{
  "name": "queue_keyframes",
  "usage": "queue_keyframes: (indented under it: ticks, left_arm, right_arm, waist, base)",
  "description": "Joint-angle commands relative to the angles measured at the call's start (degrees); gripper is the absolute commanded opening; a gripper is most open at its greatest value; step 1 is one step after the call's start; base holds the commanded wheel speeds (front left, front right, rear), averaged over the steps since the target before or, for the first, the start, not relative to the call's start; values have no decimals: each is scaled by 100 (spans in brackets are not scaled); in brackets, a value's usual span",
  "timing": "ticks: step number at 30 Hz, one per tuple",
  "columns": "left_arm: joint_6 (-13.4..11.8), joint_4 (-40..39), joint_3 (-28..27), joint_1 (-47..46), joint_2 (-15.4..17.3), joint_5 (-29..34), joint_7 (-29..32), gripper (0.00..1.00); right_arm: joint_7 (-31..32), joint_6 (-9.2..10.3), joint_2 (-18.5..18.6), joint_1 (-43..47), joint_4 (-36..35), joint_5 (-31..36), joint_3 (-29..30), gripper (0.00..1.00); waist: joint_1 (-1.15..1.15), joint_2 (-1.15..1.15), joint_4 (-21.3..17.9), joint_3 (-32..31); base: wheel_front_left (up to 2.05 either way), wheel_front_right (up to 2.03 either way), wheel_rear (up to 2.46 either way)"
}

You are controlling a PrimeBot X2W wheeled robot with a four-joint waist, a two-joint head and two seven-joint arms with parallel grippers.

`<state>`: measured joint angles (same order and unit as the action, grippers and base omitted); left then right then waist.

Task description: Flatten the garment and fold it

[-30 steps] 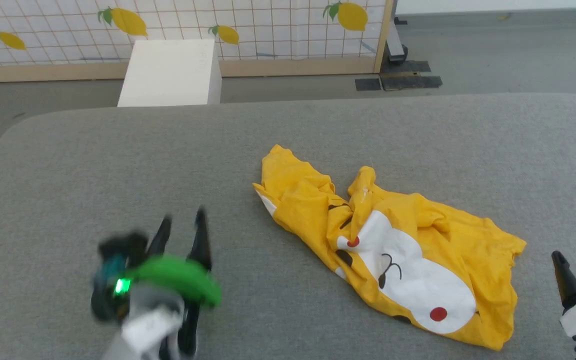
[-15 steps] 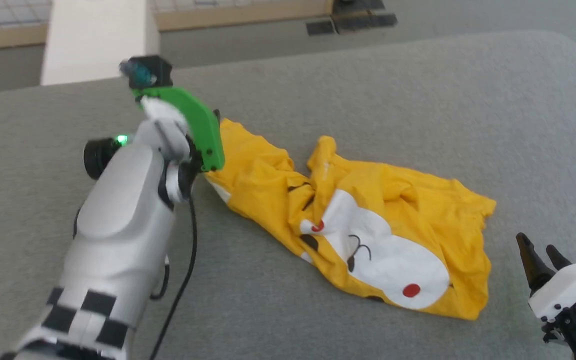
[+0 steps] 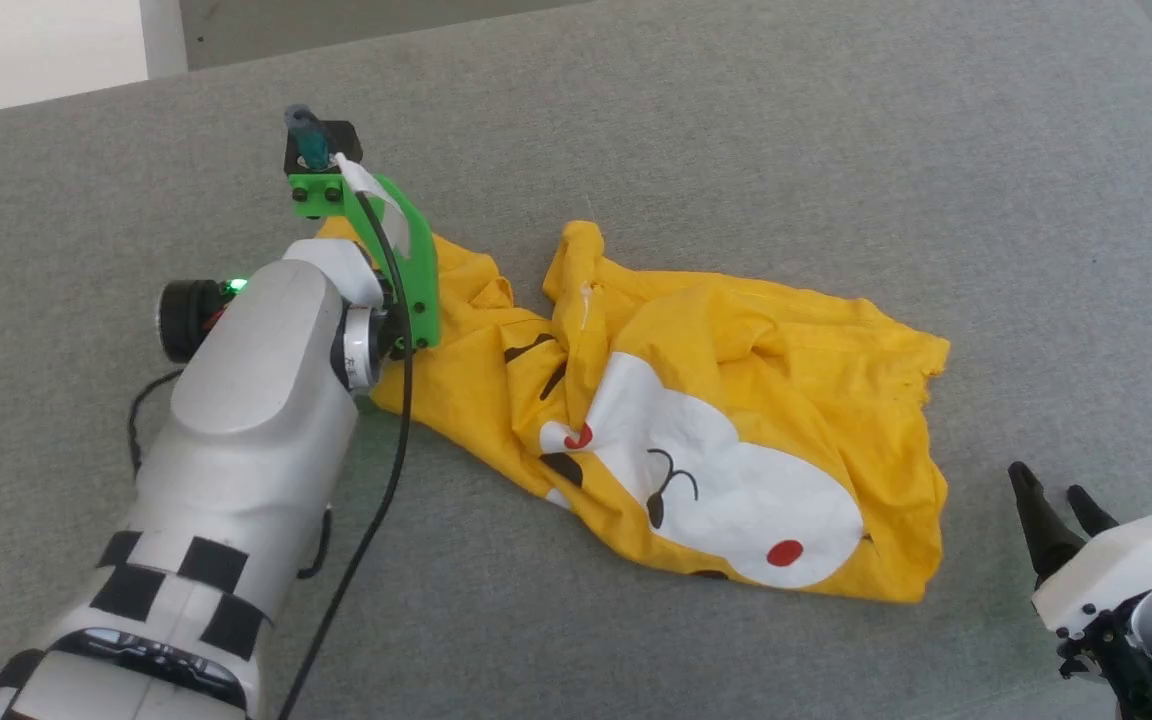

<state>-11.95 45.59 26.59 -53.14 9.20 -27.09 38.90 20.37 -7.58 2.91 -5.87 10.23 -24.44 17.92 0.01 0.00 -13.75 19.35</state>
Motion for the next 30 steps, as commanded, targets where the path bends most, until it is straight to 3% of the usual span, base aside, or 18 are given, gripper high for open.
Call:
queue_keyframes:
  ticks: [1, 6, 10, 13, 17, 20, 24, 27, 30]
  left_arm:
    - [94, 40, -29, 124, -116, -128, -149, 0]
    - [477, -406, -477, 96, -283, -645, -988, 0]
    - [817, -1208, -861, 224, -322, -1069, -1610, 0]
    - [843, -2074, -1031, 683, -235, -1209, -1864, 0]
    - [468, -3269, -1228, 1781, 51, -1254, -1820, 0]
    - [-150, -4059, -1673, 2951, 262, -1335, -1836, 0]
    - [-860, -4522, -2180, 4476, 350, -1444, -1823, 0]
    - [-1137, -4481, -2349, 5265, 255, -1599, -1727, 0]
    - [-1129, -4307, -2402, 5653, 79, -1832, -1673, 0]
  right_arm:
    - [-53, 9, -3, -101, 5, 37, 5, 100]
    - [4, 9, -3, -35, 15, 166, 47, 100]
    - [86, 9, -3, 117, -50, 322, 145, 100]
    - [150, 9, -3, 252, -74, 357, 203, 100]
    - [184, 9, -3, 366, -50, 370, 186, 100]
    - [176, 9, -3, 420, 17, 316, 102, 100]
    - [151, 9, -3, 486, 115, 303, 25, 100]
    - [145, 9, -3, 529, 146, 347, 23, 100]
    - [164, 9, -3, 560, 156, 412, 26, 100]
  waist:
    - [-1, 0, 138, -79]
    - [-1, 0, 578, -468]
    - [-1, 0, 1047, -792]
    - [-1, 0, 1427, -1037]
    - [-1, 0, 1790, -1272]
    - [-1, 0, 1928, -1417]
    - [-1, 0, 1994, -1516]
    - [-1, 0, 2012, -1531]
    - [-1, 0, 2019, -1543]
  base:
    - [0, 0, 0]
    - [0, 0, 0]
    - [0, 0, 0]
    - [0, 0, 0]
    - [0, 0, 0]
    - [0, 0, 0]
    - [0, 0, 0]
    - [0, 0, 0]
    - [0, 0, 0]
